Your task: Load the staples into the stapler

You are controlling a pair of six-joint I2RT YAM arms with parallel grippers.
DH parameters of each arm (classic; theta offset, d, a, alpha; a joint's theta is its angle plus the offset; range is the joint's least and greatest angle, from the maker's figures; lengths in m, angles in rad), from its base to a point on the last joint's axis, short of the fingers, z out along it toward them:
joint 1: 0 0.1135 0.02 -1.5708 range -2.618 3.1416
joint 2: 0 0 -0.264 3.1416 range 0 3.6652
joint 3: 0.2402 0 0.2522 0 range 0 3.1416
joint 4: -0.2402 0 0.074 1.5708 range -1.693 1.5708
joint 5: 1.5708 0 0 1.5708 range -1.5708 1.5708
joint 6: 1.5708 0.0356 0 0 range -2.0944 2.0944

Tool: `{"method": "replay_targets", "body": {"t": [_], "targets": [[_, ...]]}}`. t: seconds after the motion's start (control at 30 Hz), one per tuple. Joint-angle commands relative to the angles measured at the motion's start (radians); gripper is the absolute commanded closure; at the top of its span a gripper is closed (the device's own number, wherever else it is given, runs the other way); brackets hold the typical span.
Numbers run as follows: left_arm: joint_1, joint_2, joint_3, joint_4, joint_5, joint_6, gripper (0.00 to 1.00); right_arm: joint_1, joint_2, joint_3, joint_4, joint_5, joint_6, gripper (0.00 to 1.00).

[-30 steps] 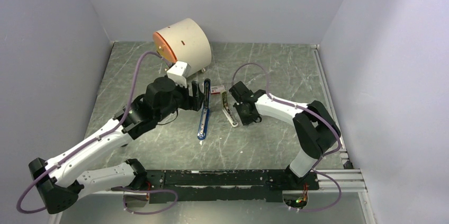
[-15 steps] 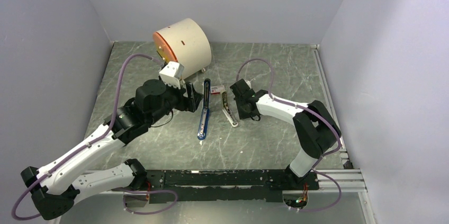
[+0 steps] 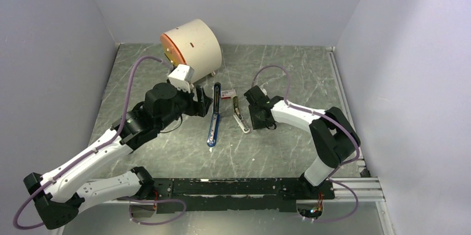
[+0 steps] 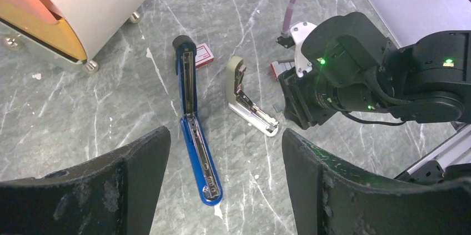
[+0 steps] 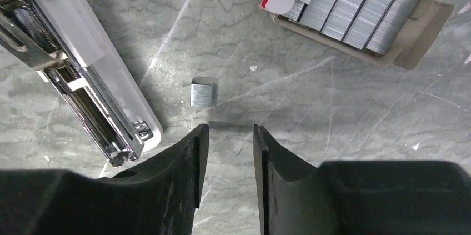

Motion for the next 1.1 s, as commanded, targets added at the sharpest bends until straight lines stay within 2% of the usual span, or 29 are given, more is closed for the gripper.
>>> {"method": "replay_targets", "body": {"t": [0.0,0.27,0.6,0.83,1.07], "targets": [[0.0,-0.007,0.01,0.008,-0.047,0.027,0.22,-0.011,-0.015,0.056,-0.014,-0.004,0.002,0.58],[0.0,-0.031,-0.014,0.033,-0.113,0.033,0.22,-0.027,0.044,0.099,0.038,-0.035,0.001,0.55],[0.0,-0.009,-0.024,0.036,-0.135,0.032,0.22,-0.028,0.094,0.066,0.096,-0.062,0.007,0.63],[0.0,0.016,-0.019,0.033,-0.131,0.028,0.22,-0.03,0.12,0.072,0.079,-0.043,-0.009,0.71],[0.0,0.022,-0.02,0.03,-0.131,0.024,0.22,-0.052,0.118,0.06,0.096,-0.062,-0.022,0.74]]}}
